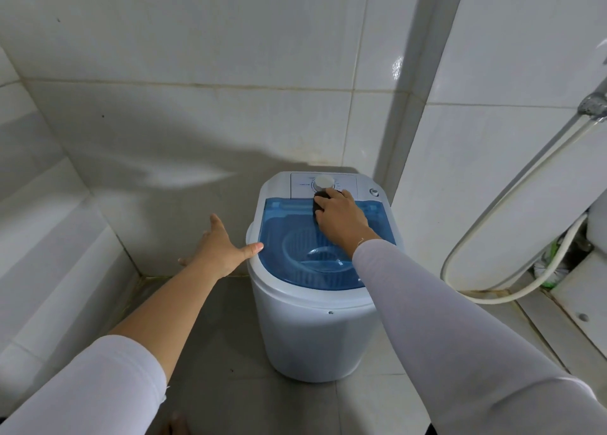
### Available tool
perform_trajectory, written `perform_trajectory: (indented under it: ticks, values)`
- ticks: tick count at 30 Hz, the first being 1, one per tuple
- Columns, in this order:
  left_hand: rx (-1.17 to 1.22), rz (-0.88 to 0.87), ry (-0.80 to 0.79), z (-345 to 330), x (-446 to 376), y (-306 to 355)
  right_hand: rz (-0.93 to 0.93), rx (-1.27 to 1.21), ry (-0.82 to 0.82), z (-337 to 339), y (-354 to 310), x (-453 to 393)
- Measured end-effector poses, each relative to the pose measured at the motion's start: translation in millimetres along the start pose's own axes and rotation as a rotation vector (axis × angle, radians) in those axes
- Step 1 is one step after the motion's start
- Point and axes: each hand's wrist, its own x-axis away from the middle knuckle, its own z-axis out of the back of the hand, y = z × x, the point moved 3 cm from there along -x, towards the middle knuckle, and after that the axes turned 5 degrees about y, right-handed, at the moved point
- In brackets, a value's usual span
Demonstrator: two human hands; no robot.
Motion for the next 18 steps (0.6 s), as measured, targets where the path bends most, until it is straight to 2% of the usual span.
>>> perform_trajectory:
  ticks: [18]
  values:
    - [-0.043, 0.001, 0.011, 2, -2, 3, -0.121, 0.027, 0.058, 27, 54, 11]
